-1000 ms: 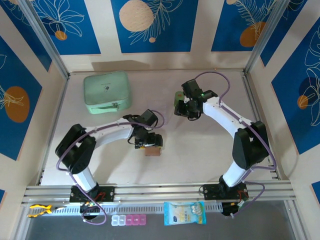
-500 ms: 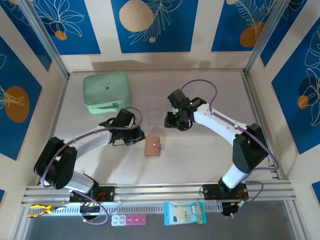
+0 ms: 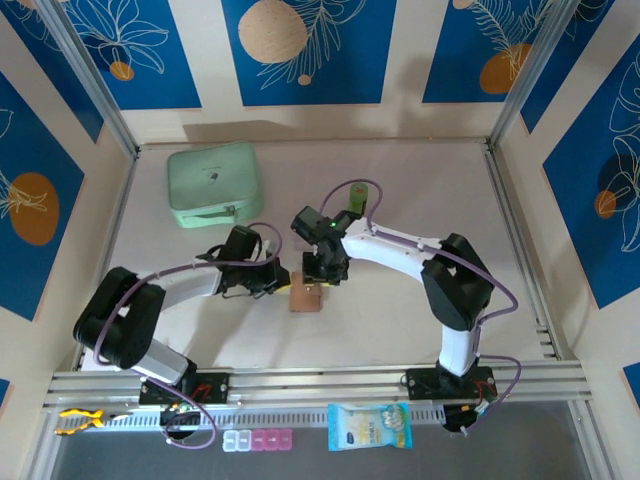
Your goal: Take the credit cards out of the card holder
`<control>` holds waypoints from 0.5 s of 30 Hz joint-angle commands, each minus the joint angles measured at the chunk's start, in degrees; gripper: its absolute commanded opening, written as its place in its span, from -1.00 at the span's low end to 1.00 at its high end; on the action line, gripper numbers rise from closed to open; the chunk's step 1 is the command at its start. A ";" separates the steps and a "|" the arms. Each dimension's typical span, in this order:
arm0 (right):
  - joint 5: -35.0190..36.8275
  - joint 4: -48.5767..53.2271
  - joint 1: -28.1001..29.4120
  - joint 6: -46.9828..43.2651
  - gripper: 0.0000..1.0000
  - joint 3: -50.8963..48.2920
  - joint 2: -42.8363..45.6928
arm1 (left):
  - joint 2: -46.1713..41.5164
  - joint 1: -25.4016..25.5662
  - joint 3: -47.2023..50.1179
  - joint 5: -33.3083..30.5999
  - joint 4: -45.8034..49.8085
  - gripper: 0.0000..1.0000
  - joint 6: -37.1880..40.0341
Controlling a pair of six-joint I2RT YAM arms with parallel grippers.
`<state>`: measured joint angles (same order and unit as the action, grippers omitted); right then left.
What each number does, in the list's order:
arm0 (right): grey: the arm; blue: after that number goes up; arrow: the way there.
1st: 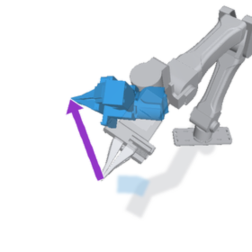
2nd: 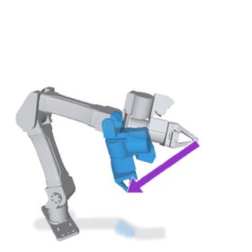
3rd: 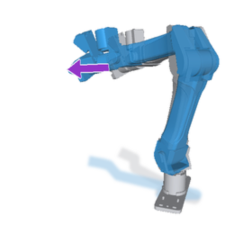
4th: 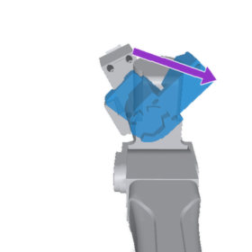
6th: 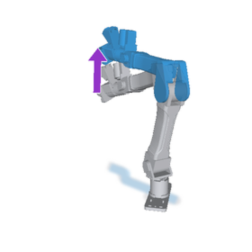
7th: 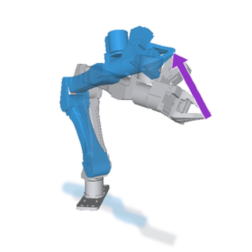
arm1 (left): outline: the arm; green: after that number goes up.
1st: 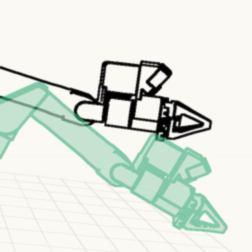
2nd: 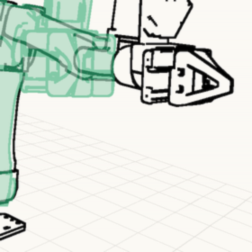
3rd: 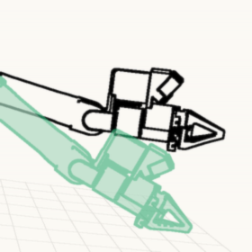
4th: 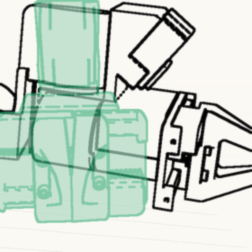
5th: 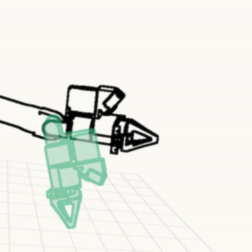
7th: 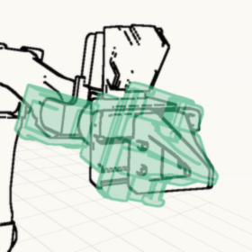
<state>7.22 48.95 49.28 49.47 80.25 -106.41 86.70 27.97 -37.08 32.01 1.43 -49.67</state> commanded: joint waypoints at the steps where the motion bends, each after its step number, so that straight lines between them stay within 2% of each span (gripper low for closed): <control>1: 2.04 4.10 1.58 2.20 -0.24 3.23 -2.37 | 1.08 -0.62 1.85 3.45 -4.16 -1.00 -1.28; 15: 2.71 6.64 3.19 2.21 -0.25 9.86 -10.42 | 3.13 -1.40 5.64 4.82 -7.77 -1.00 -4.04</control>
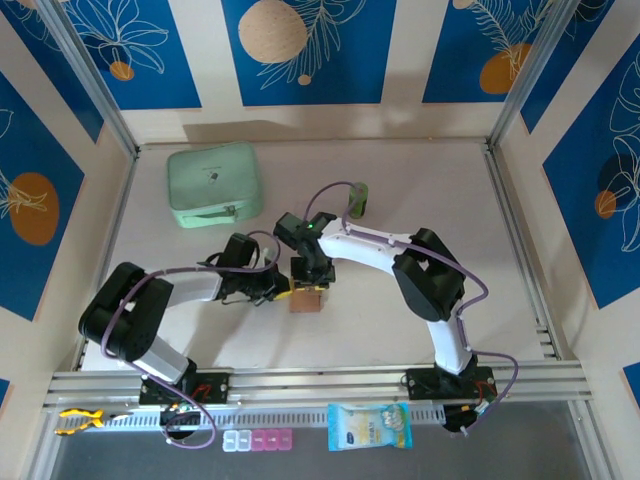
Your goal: Take the credit cards out of the card holder
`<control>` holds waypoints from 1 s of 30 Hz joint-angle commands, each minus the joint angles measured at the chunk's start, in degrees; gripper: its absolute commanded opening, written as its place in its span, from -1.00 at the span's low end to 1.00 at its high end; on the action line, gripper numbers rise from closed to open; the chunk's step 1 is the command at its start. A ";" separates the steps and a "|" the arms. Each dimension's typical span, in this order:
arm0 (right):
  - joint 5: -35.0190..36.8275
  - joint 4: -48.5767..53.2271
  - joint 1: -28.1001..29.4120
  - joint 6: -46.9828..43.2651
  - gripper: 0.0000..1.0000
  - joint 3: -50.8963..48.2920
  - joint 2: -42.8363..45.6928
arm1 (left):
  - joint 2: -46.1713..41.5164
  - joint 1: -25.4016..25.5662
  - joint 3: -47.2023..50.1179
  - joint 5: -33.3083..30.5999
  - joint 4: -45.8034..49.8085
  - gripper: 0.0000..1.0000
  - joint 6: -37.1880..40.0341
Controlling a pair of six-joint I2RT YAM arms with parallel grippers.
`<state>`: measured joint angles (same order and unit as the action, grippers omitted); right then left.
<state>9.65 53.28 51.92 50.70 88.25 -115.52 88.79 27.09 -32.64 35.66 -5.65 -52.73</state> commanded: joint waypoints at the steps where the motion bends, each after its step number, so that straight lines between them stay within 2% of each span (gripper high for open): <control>1: 0.13 2.30 0.55 0.90 -0.25 2.03 -1.59 | 1.16 -0.55 1.35 1.00 -0.55 -1.00 -1.02; 20: -0.66 5.57 1.80 0.30 -0.26 4.42 -6.68 | 2.54 -1.06 2.12 0.65 -0.33 -1.00 -2.00; 30: 1.16 7.81 3.71 -0.14 -0.44 5.98 -8.41 | 2.91 -1.16 2.67 -0.41 0.38 -1.00 -2.20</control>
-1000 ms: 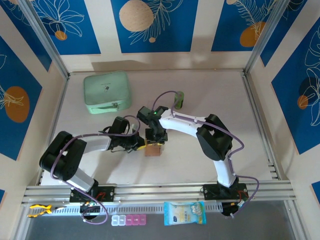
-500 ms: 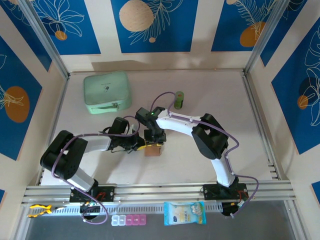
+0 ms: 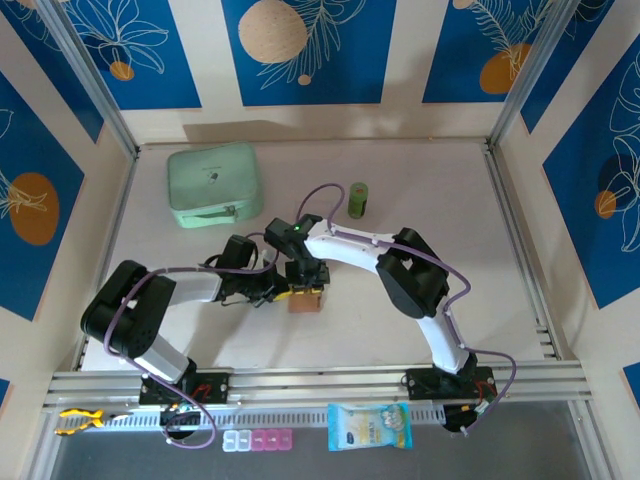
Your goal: Take the credit cards out of the card holder
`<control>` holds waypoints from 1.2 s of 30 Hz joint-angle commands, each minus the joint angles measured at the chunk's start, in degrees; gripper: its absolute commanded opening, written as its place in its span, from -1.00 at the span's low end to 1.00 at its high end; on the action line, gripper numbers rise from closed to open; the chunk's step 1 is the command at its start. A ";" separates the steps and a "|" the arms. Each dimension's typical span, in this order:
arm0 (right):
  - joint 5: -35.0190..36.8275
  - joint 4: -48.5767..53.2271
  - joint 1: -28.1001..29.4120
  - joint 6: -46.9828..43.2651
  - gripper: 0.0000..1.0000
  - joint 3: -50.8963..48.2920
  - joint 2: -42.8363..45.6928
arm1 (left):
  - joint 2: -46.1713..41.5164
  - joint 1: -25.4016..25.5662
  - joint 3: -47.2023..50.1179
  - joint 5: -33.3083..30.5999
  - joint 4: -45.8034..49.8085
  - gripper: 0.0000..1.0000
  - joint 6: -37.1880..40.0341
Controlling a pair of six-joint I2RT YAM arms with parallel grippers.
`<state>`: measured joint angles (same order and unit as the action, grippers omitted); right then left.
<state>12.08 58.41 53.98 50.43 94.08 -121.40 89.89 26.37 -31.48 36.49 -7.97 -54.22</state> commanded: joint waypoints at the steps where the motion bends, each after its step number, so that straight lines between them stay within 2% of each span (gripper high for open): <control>1: -1.18 2.67 1.75 0.24 -0.47 -0.03 -2.53 | 1.94 -0.50 1.45 -1.24 2.77 -1.00 -0.70; 10: -0.74 2.17 1.54 0.16 -0.78 -0.48 -1.76 | 2.31 -0.63 1.91 -1.99 3.20 -1.00 -0.75; 14: 0.38 2.39 1.53 0.12 -0.85 -0.76 -0.51 | 2.18 -0.67 1.96 -2.47 4.22 -1.00 -0.59; 19: 1.80 2.95 0.68 0.58 -0.82 -1.81 3.05 | 1.88 -0.79 2.05 -2.69 5.60 -1.00 -0.17; 30: 3.55 2.91 -0.67 1.30 -0.59 -6.71 8.88 | -0.72 -0.79 -0.40 -1.84 7.82 -0.99 0.10; 36: 2.46 0.20 -1.79 1.03 -0.49 -8.93 10.24 | -2.59 -0.82 -3.02 -1.85 9.57 -0.75 -0.27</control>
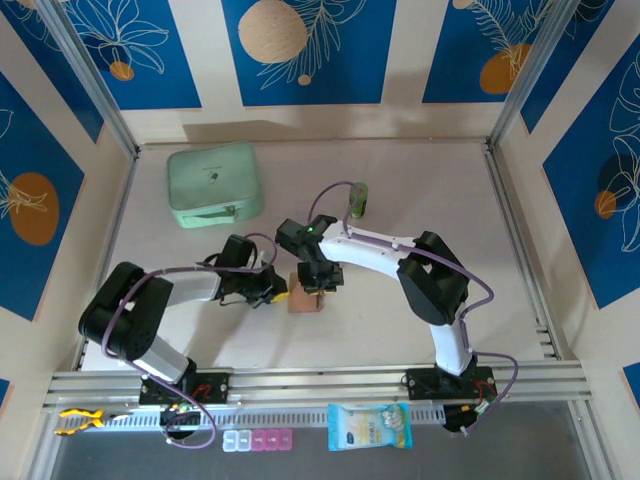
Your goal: Take the credit cards out of the card holder
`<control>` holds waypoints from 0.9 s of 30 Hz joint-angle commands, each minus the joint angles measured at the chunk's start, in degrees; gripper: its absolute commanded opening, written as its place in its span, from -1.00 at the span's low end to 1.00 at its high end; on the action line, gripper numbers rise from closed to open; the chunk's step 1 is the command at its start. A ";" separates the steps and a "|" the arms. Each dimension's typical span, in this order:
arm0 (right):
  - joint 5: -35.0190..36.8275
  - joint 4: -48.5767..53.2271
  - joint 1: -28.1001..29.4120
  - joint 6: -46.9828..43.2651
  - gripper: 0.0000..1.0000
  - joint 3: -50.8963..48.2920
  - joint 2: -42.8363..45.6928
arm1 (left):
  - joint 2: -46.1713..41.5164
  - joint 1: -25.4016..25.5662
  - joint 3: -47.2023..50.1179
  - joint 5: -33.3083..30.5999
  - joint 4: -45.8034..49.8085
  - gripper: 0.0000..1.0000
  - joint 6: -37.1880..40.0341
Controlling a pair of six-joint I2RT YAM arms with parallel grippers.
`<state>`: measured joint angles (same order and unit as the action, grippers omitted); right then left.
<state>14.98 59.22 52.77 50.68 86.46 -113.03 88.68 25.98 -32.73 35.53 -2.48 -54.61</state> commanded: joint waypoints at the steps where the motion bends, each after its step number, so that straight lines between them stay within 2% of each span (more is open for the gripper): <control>1: -1.02 -1.20 -0.78 0.66 -0.49 -1.76 1.93 | -1.57 -0.40 -2.35 -1.06 4.78 -0.74 0.33; 11: -4.34 -7.44 -3.45 -1.31 -0.51 -5.88 2.03 | -2.97 -0.40 -6.11 -4.25 9.42 -0.67 1.35; 27: -11.21 -18.04 -6.53 -1.85 -0.64 -14.24 4.02 | -4.48 -0.44 -6.91 -6.51 8.28 -0.64 -0.32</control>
<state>6.55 43.64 46.65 49.12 73.65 -110.65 85.43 25.98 -38.13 29.91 5.21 -54.22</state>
